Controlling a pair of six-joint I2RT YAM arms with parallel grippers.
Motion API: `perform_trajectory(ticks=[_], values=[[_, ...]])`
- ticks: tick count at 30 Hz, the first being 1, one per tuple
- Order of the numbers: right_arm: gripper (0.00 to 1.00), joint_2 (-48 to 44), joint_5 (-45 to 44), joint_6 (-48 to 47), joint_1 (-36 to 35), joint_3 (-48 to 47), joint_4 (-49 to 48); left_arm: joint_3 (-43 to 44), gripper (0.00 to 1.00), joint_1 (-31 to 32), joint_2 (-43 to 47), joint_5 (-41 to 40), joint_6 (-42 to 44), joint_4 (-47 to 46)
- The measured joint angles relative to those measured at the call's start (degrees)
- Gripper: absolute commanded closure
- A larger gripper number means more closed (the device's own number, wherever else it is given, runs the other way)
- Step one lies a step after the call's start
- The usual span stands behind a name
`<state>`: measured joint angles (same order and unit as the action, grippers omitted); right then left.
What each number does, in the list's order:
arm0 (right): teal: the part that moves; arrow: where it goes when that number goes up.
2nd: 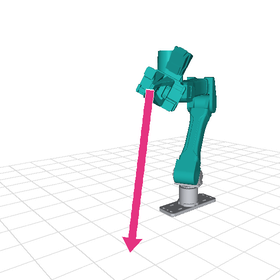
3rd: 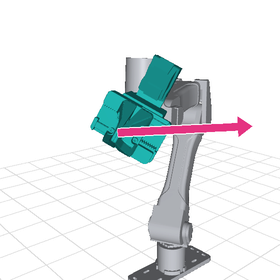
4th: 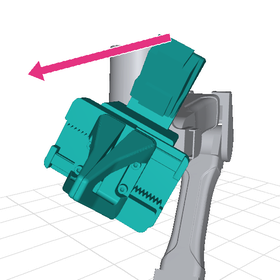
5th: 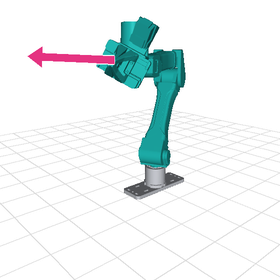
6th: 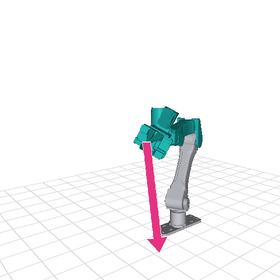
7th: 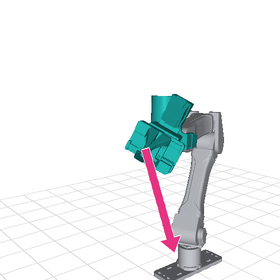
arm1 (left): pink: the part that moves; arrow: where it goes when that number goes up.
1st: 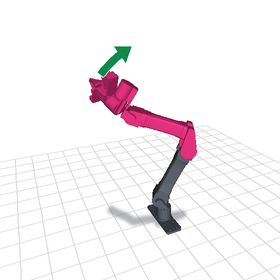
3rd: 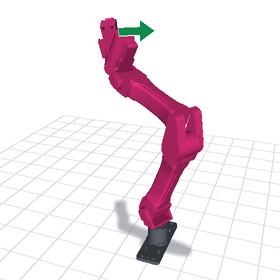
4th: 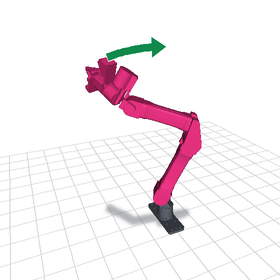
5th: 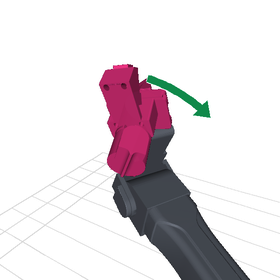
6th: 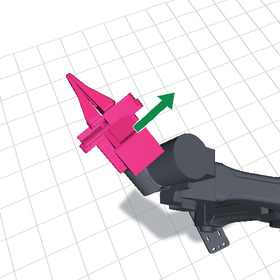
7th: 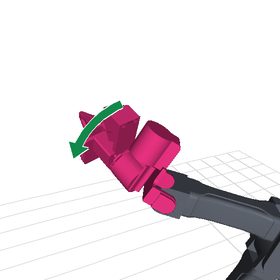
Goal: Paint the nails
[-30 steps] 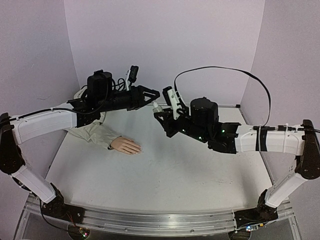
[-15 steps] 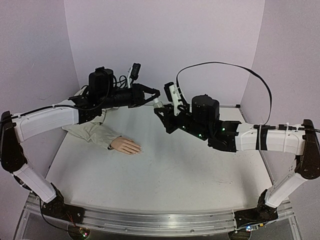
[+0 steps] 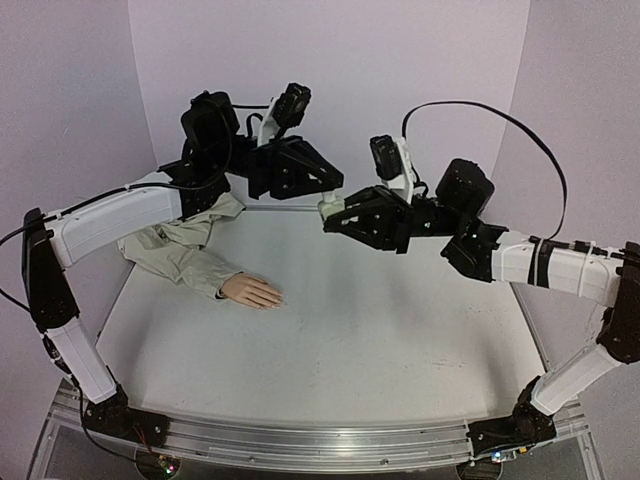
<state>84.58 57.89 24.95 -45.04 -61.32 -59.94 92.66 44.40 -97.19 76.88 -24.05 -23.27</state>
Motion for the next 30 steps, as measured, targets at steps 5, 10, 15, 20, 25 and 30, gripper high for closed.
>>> perform_trajectory(ticks=[5, 10, 15, 20, 25, 30], values=[[1.00, -0.7, 2.1, 2.4, -0.1, 2.3, -2.0, 1.8, 0.86, 0.8, -2.4, 4.7, 0.1, -1.4], [1.00, -1.0, 0.6, 1.0, 0.8, 4.9, -1.9, -1.8, 0.39, -0.7, -2.2, 2.5, -1.8, -0.8], [1.00, -3.4, -8.1, -9.6, 1.0, 5.0, 8.9, -10.5, 0.23, -5.9, 1.7, -6.5, -6.1, 1.0], [1.00, -4.5, -24.5, -17.9, 0.5, 3.8, 17.7, -17.3, 0.22, -8.7, 6.0, -18.2, -8.6, 3.3], [1.00, -4.2, -42.8, -21.2, -0.5, 3.3, 21.8, -19.1, 0.23, -8.0, 7.3, -27.7, -12.6, 3.9], [1.00, -1.6, -59.3, -24.3, -5.6, 1.2, 22.9, -20.3, 0.23, -7.5, 7.3, -35.5, -15.3, 4.0]])
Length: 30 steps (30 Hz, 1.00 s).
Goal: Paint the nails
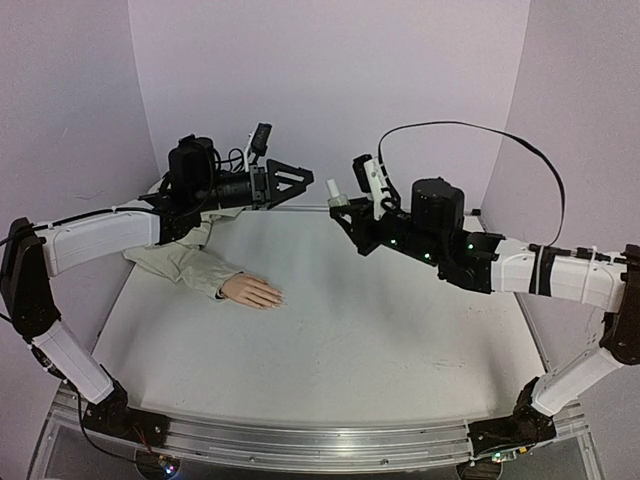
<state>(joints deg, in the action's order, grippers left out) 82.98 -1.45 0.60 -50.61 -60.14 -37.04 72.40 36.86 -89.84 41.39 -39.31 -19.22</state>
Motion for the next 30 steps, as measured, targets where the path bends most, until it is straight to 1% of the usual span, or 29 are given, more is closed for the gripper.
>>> perform_trajectory(ticks=[1, 2, 3, 6, 7, 11, 13, 16, 21, 24, 26, 27, 29, 30], values=[[1.00, 0.6, -2.5, -0.5, -1.2, -0.5, 0.1, -0.2, 0.28, 0.3, 0.0, -1.3, -0.1, 0.2], [1.00, 1.2, -4.6, -0.9, -2.2, -1.0, 0.2, -0.3, 0.36, 0.7, 0.0, -2.5, -0.2, 0.2], [1.00, 1.7, -6.0, -1.1, -2.9, -1.3, 0.2, -0.3, 0.42, 1.2, 0.0, -3.5, -0.2, 0.3], [1.00, 3.2, -9.6, -1.9, -5.0, -2.4, 0.3, -0.4, 0.49, 3.3, 0.0, -5.6, 0.3, 0.3], [1.00, 3.6, -10.3, -2.1, -5.4, -2.7, 0.3, -0.4, 0.53, 3.9, 0.0, -6.1, 0.4, 0.2], [1.00, 5.0, -11.9, -2.7, -6.1, -3.5, 0.3, -0.4, 0.62, 5.7, 0.0, -7.5, 0.9, 0.2], [1.00, 5.2, -12.3, -2.9, -6.2, -3.7, 0.2, -0.4, 0.71, 5.9, 0.0, -8.3, 1.4, 0.3], [1.00, 5.2, -12.6, -3.1, -6.3, -3.8, 0.2, -0.4, 0.80, 5.8, 0.0, -9.1, 1.9, 0.3], [1.00, 5.2, -12.8, -3.1, -6.6, -4.0, 0.1, -0.4, 1.00, 5.7, 0.0, -10.0, 2.3, 0.6], [1.00, 5.2, -11.7, -2.9, -6.5, -4.0, 0.2, -0.1, 1.00, 5.4, -0.5, -8.9, 2.6, 0.9], [1.00, 4.7, -9.4, -2.6, -5.7, -4.0, 0.4, 1.4, 1.00, 4.9, -1.3, -6.3, 3.1, 1.2], [1.00, 4.2, -6.8, -2.3, -4.8, -4.0, 0.6, 2.4, 1.00, 4.6, -1.9, -4.3, 3.5, 1.3], [1.00, 2.8, 1.3, -1.2, -2.3, -4.0, 1.2, 4.3, 1.00, 4.0, -2.7, 0.3, 4.7, 1.3], [1.00, 1.9, 8.3, -0.1, -0.5, -3.9, 1.4, 5.4, 1.00, 3.8, -2.8, 3.4, 5.6, 1.2]])
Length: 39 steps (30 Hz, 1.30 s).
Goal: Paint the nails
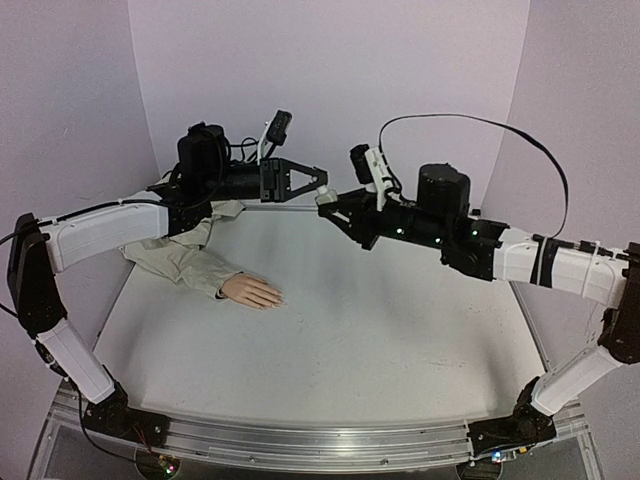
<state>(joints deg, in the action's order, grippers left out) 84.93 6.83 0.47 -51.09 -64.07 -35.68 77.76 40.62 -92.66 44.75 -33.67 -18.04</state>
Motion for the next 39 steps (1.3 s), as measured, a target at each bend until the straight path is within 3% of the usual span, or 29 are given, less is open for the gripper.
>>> perform_trajectory(ticks=[4, 7, 12, 13, 19, 22, 29, 39], values=[[1.00, -1.6, 30.1, 8.5, 5.7, 0.0, -4.7, 3.2, 1.00, 0.3, 0.7, 13.4, 5.3, -2.1], [1.00, -0.9, 44.5, 18.5, 5.7, 0.2, -14.1, 5.6, 1.00, 2.1, 2.1, 21.5, 8.5, -3.0], [1.00, -0.5, 54.4, 28.1, 4.1, 0.7, -25.2, 9.0, 1.00, 5.6, 2.4, 27.6, 11.2, -4.3], [1.00, -0.5, 54.9, 29.1, 4.0, 1.0, -26.3, 9.1, 0.95, 5.9, 2.4, 28.0, 11.3, -4.4], [1.00, -0.7, 56.1, 28.3, 5.2, 4.1, -29.5, 7.6, 0.26, 5.2, 2.5, 28.0, 8.4, -3.7], [1.00, -1.2, 54.1, 22.2, 5.8, 4.9, -24.3, 4.6, 0.09, 2.5, 3.2, 26.4, 5.7, -3.3], [1.00, -4.4, 36.0, 9.0, 6.1, 4.9, -9.0, -2.0, 0.09, -1.7, 5.6, 16.9, 3.2, 2.2], [1.00, -5.7, 13.1, 4.0, 4.9, 4.9, -3.9, -2.6, 0.21, -0.3, 6.8, 3.9, 2.7, 6.4]])
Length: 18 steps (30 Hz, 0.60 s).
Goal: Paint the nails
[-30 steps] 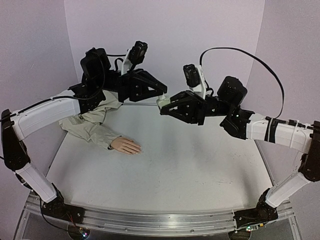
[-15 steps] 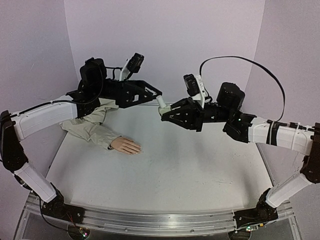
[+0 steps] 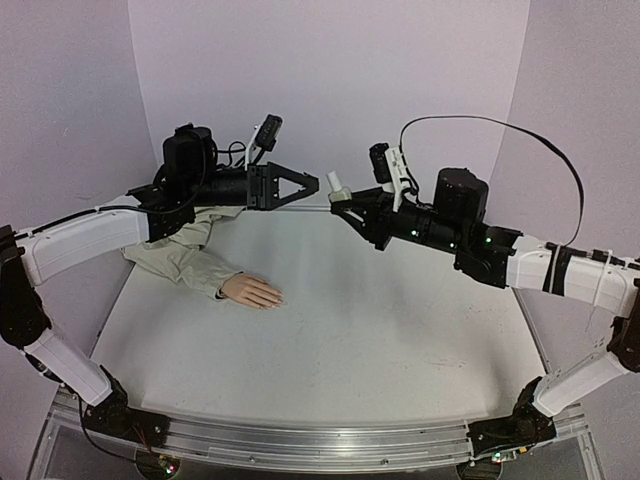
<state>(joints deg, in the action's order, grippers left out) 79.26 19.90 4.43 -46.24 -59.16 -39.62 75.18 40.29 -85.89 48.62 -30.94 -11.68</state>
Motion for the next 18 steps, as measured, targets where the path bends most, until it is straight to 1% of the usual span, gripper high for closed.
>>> perform_trajectory(ticks=[3, 4, 10, 12, 17, 18], values=[[1.00, 0.1, -5.8, -1.0, -2.0, 0.0, 0.5, 0.0, 0.26, 1.2, 0.0, -3.9, 0.1, 0.3], [1.00, 0.2, -7.1, -1.4, -2.7, 0.0, 0.6, 0.0, 0.30, 1.6, 0.0, -5.3, 0.5, 0.4], [1.00, 1.5, -13.2, -3.2, -5.8, 0.0, 1.1, 0.1, 0.45, 2.8, 0.0, -9.8, 1.0, 1.0], [1.00, 1.9, -14.4, -3.9, -6.4, 0.0, 1.4, 0.2, 0.53, 2.9, 0.0, -10.3, 1.0, 1.3], [1.00, 2.5, -15.9, -4.8, -7.0, 0.0, 1.5, 0.6, 0.67, 3.5, -0.2, -11.4, 1.0, 1.2], [1.00, 2.5, -15.9, -4.9, -7.0, 0.0, 1.5, 0.6, 0.69, 3.6, -0.3, -11.7, 1.0, 1.3]])
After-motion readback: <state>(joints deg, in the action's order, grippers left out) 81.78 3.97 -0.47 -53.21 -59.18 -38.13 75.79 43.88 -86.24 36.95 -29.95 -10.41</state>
